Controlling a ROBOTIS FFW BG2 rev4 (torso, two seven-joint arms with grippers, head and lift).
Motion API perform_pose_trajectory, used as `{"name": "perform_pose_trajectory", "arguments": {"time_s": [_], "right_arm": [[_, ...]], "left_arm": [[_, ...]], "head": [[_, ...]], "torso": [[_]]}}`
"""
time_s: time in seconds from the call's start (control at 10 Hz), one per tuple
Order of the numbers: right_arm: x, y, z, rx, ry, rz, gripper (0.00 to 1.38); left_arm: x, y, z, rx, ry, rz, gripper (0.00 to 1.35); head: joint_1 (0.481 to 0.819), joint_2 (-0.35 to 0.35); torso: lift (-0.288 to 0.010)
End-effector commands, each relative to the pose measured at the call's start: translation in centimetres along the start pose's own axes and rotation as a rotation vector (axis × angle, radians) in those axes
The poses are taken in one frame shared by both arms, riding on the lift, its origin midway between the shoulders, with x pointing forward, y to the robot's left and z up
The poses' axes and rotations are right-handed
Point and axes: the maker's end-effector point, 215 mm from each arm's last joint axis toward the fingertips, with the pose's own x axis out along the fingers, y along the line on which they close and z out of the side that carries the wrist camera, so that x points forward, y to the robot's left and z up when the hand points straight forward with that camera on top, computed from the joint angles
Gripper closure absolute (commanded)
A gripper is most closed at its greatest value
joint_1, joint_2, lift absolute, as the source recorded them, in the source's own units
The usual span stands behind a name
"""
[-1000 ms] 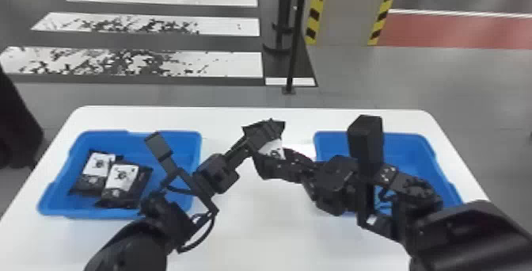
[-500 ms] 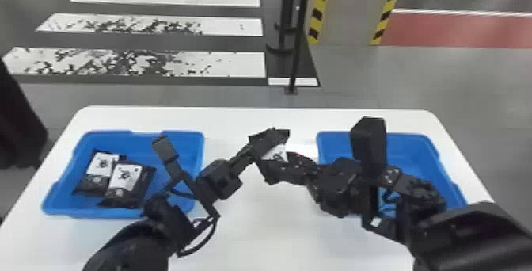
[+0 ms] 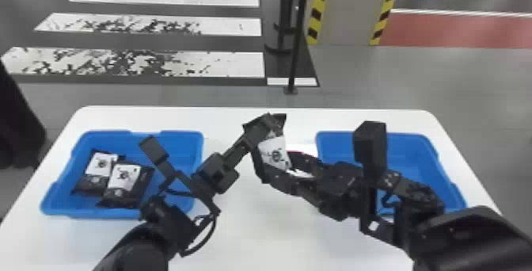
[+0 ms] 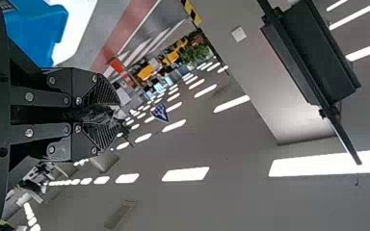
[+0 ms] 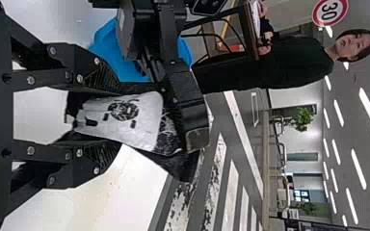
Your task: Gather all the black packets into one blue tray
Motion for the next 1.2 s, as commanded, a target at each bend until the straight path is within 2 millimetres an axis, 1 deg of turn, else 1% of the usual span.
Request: {"name": "perform_pose_trajectory", "arguments": {"time_s": [0.0, 0.1, 0.2, 0.4, 0.5, 0.6, 0.7, 0.8, 1.0, 1.1], "right_arm": [[-0.7, -0.8, 0.2, 0.012, -0.01, -0.019, 0.15], [-1.8, -2.3, 0.1, 0.015, -0.013, -0.059, 0.08], [-3.3, -4.4, -0.5, 0.028, -0.008, -0.108, 0.1], [-7.0, -9.0, -1.5, 0.048, -0.002, -0.224, 0.1], [-9.0, -11.0, -1.7, 0.048, -0.002, -0.282, 0.1], [-10.3, -12.2, -1.9, 0.055, -0.003, -0.315, 0.1], [-11.1, -12.8, -2.1, 0.059, -0.003, -0.332, 0.1], [-11.2, -12.8, -2.3, 0.063, 0.0, -0.332, 0.1], [-11.0, -12.6, -2.6, 0.074, 0.0, -0.33, 0.1], [-11.1, -12.5, -3.0, 0.08, 0.005, -0.328, 0.11]], "left_arm": [[-0.1, -0.1, 0.7, 0.012, -0.015, 0.0, 1.21], [-0.8, 0.6, 1.4, 0.025, -0.023, 0.017, 1.21], [-1.6, 1.1, 2.1, 0.032, -0.041, 0.026, 1.21], [-3.1, 1.2, 3.4, 0.074, -0.063, 0.039, 1.21], [-4.7, 2.4, 5.0, 0.161, -0.076, 0.077, 1.21], [-6.7, 3.3, 6.9, 0.28, -0.064, 0.126, 1.21], [-8.7, 4.3, 7.8, 0.316, -0.051, 0.169, 1.21], [-11.0, 5.8, 9.0, 0.334, -0.054, 0.221, 1.21], [-16.0, 8.5, 11.3, 0.374, -0.062, 0.321, 1.21], [-17.7, 9.5, 12.4, 0.381, -0.057, 0.363, 1.21]], "head": [[0.695, -0.055], [0.695, -0.057], [0.695, -0.063], [0.695, -0.086], [0.695, -0.108], [0.695, -0.125], [0.695, -0.126], [0.695, -0.115], [0.695, -0.076], [0.695, -0.037]], "torso": [[-0.11], [-0.11], [-0.11], [-0.11], [-0.11], [-0.11], [-0.11], [-0.11], [-0.11], [-0.11]]}}
